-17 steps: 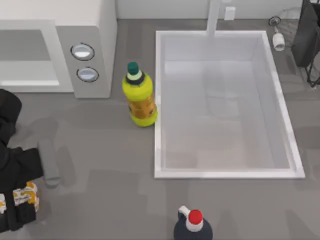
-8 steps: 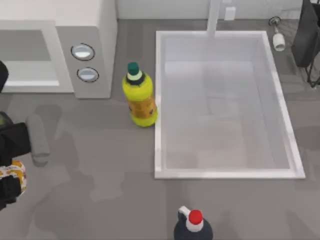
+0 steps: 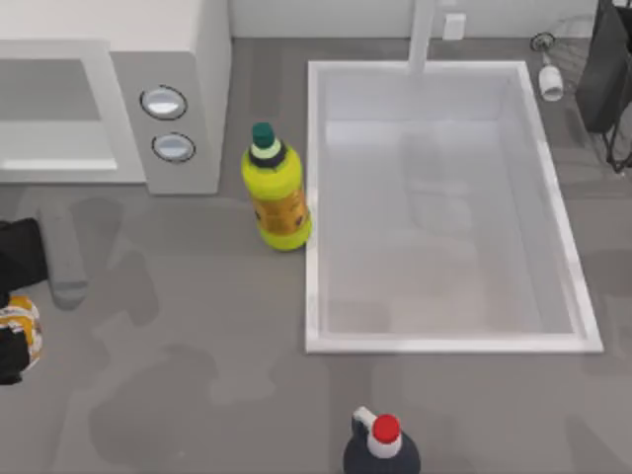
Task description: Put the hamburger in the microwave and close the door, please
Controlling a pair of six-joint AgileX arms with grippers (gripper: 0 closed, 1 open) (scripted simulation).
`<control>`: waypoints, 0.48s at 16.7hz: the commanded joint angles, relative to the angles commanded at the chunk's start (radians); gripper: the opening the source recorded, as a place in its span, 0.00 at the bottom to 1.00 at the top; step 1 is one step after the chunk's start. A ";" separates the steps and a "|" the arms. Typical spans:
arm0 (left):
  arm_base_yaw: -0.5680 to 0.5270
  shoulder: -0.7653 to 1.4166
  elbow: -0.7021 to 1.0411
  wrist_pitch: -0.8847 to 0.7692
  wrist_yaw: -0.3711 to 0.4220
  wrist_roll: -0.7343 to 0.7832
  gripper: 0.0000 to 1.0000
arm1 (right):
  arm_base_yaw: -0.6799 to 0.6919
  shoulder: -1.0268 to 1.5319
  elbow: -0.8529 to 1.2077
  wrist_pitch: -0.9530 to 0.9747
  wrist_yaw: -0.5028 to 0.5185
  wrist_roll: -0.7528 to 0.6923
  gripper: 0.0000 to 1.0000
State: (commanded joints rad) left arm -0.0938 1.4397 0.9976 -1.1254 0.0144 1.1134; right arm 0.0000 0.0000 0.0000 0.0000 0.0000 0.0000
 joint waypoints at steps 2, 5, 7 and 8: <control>0.003 0.011 0.010 0.029 0.006 -0.015 0.00 | 0.000 0.000 0.000 0.000 0.000 0.000 1.00; 0.012 0.057 0.044 0.149 0.029 -0.079 0.00 | 0.000 0.000 0.000 0.000 0.000 0.000 1.00; 0.021 0.109 0.068 0.273 0.051 -0.145 0.00 | 0.000 0.000 0.000 0.000 0.000 0.000 1.00; 0.026 0.142 0.078 0.344 0.063 -0.184 0.00 | 0.000 0.000 0.000 0.000 0.000 0.000 1.00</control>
State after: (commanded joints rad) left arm -0.0677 1.5819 1.0757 -0.7818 0.0771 0.9294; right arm 0.0000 0.0000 0.0000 0.0000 0.0000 0.0000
